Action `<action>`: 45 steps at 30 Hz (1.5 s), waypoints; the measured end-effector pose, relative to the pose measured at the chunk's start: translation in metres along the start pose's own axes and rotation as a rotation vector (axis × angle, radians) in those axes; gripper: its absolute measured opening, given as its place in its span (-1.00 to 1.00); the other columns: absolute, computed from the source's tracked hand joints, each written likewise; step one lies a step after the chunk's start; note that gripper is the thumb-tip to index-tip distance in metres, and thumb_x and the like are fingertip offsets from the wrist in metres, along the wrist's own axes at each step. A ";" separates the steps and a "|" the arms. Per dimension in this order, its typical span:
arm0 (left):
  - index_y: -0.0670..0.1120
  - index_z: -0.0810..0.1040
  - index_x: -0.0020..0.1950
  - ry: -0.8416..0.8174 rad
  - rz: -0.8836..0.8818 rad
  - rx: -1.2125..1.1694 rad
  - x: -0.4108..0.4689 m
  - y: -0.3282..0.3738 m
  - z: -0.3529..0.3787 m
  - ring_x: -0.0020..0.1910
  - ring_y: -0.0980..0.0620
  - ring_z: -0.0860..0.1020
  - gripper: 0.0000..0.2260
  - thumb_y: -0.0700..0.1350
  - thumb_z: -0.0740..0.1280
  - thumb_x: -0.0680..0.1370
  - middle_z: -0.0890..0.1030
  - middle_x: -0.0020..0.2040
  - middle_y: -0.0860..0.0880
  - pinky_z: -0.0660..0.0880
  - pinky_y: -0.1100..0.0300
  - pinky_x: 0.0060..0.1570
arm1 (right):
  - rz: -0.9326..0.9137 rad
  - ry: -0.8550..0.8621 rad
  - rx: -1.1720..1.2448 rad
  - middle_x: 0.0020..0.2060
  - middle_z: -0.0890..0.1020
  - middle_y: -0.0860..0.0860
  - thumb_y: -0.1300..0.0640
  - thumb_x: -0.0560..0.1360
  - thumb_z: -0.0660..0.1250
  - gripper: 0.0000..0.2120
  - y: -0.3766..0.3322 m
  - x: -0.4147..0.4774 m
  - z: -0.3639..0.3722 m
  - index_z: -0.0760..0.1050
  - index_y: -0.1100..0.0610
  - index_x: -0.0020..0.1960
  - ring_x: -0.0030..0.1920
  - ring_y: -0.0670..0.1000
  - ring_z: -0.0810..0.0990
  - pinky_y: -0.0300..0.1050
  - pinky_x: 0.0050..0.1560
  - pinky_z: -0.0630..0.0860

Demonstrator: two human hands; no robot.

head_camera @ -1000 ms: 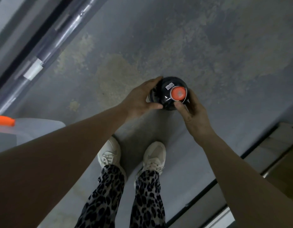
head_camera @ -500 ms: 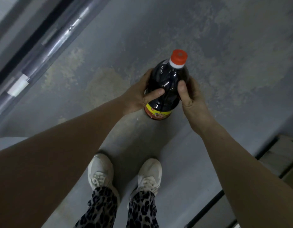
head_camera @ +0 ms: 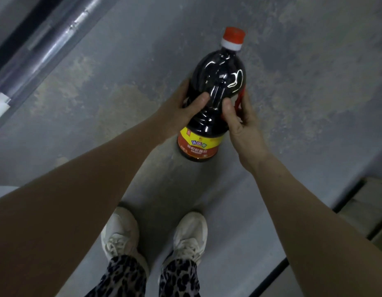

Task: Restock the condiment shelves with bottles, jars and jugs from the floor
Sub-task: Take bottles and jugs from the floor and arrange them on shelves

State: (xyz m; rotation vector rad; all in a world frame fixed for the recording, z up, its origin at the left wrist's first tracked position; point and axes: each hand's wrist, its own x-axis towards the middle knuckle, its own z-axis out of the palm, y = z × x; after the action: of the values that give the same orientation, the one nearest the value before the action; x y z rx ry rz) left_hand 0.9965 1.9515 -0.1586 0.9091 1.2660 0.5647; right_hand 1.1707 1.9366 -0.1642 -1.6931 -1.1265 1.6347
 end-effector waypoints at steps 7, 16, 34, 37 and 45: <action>0.11 0.38 0.42 0.038 -0.159 -0.079 -0.053 -0.003 0.000 0.25 0.15 0.52 -0.64 0.03 0.27 0.62 0.55 0.27 0.15 0.44 0.01 0.33 | 0.141 0.009 -0.035 0.40 0.50 -0.09 -0.13 0.61 0.29 -0.45 0.001 -0.050 0.017 0.20 -0.25 0.55 0.37 -0.07 0.50 0.07 0.40 0.46; -0.08 0.46 0.27 0.086 -0.338 -0.115 -0.135 0.052 -0.003 0.19 -0.06 0.59 -0.65 0.03 0.35 0.54 0.58 0.21 -0.09 0.53 -0.05 0.23 | 0.308 -0.015 0.011 0.26 0.60 -0.16 -0.20 0.54 0.34 -0.49 -0.067 -0.127 0.023 0.32 -0.34 0.46 0.27 -0.11 0.56 0.05 0.34 0.51; -0.03 0.41 0.28 0.115 -0.234 -0.097 -0.256 0.254 -0.004 0.05 0.16 0.57 -0.42 0.30 0.35 0.42 0.57 0.09 0.10 0.51 0.09 0.04 | 0.256 -0.046 -0.015 0.35 0.56 -0.06 -0.28 0.48 0.35 -0.34 -0.287 -0.236 -0.004 0.24 -0.27 0.53 0.31 -0.03 0.55 0.03 0.37 0.47; 0.08 0.43 0.10 0.128 -0.211 -0.096 -0.279 0.285 -0.004 -0.07 0.26 0.56 -0.71 0.22 0.32 0.51 0.57 0.00 0.17 0.49 0.21 -0.13 | 0.227 -0.043 -0.027 0.19 0.61 -0.18 -0.21 0.50 0.39 -0.39 -0.318 -0.256 -0.006 0.28 -0.27 0.50 0.16 -0.17 0.59 -0.23 0.16 0.54; 0.12 0.45 0.20 0.156 -0.109 -0.068 -0.366 0.369 -0.006 -0.09 0.31 0.59 -0.72 0.19 0.30 0.56 0.61 -0.05 0.25 0.51 0.31 -0.19 | 0.143 -0.025 -0.075 -0.08 0.46 -0.40 -0.19 0.48 0.44 -0.35 -0.412 -0.332 -0.009 0.20 -0.29 0.48 -0.19 -0.44 0.54 -0.54 -0.30 0.43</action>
State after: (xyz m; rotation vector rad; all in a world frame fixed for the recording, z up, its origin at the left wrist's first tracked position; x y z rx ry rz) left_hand 0.9461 1.8642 0.3516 0.7459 1.4190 0.5975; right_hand 1.1212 1.8715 0.3584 -1.8427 -1.1136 1.7236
